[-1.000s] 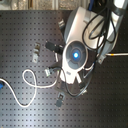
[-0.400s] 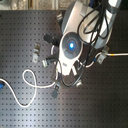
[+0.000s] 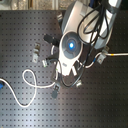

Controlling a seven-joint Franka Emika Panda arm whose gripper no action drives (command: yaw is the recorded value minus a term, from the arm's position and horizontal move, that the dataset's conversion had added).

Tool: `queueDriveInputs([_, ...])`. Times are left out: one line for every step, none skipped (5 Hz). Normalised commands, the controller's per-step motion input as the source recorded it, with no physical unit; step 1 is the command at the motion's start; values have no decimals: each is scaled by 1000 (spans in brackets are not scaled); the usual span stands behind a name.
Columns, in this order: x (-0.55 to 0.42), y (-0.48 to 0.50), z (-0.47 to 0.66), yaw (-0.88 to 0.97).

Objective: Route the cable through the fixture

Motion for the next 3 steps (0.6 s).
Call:
queueDriveInputs([-55,24,1,111])
queueDriveInputs([-12,5,0,6])
queueDriveInputs([-140,104,346,206])
